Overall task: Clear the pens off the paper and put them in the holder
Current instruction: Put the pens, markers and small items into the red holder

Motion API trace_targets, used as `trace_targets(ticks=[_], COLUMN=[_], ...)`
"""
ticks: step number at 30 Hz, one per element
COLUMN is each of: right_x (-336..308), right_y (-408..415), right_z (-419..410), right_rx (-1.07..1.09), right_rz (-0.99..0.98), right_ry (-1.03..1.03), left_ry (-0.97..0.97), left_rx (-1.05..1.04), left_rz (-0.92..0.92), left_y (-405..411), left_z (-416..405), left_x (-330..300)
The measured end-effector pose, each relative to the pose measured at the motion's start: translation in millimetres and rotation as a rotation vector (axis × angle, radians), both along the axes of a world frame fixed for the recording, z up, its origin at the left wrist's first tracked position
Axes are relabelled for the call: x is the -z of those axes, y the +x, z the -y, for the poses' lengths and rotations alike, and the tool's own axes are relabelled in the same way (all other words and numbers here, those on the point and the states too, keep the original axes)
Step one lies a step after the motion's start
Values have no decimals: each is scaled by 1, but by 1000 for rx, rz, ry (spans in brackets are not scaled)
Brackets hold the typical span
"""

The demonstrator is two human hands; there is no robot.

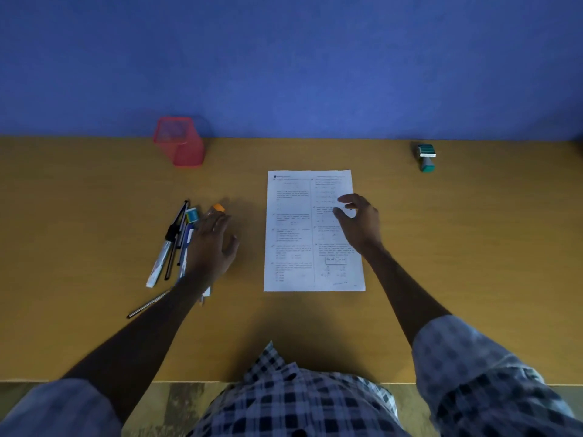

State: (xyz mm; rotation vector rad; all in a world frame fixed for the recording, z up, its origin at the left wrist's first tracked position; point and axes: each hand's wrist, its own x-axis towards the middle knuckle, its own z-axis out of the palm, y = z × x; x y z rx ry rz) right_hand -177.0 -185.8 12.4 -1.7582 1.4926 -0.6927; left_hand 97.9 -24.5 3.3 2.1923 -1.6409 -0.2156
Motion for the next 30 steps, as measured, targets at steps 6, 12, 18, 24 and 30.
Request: trace_targets(ticks=[6,12,18,24,30], right_x=[1,5,5,-1,-6], right_y=[39,64,101,143,177], right_z=[-18,-38,-70,-95,-106], right_rx=[-77,-144,-315,-430,-480], right_rz=[-21,-42,-50,-41,-89], right_ry=[31,47,79,135,162], left_ry=[-85,-56,8,25,32], left_rx=[-65,-178,-220,-248,-248], left_rz=[-15,24,68,-2,-47], left_y=[31,42,46,47,45], left_z=[-17,-30,-35,-34,-36], left_x=[-6,4,13,7,2])
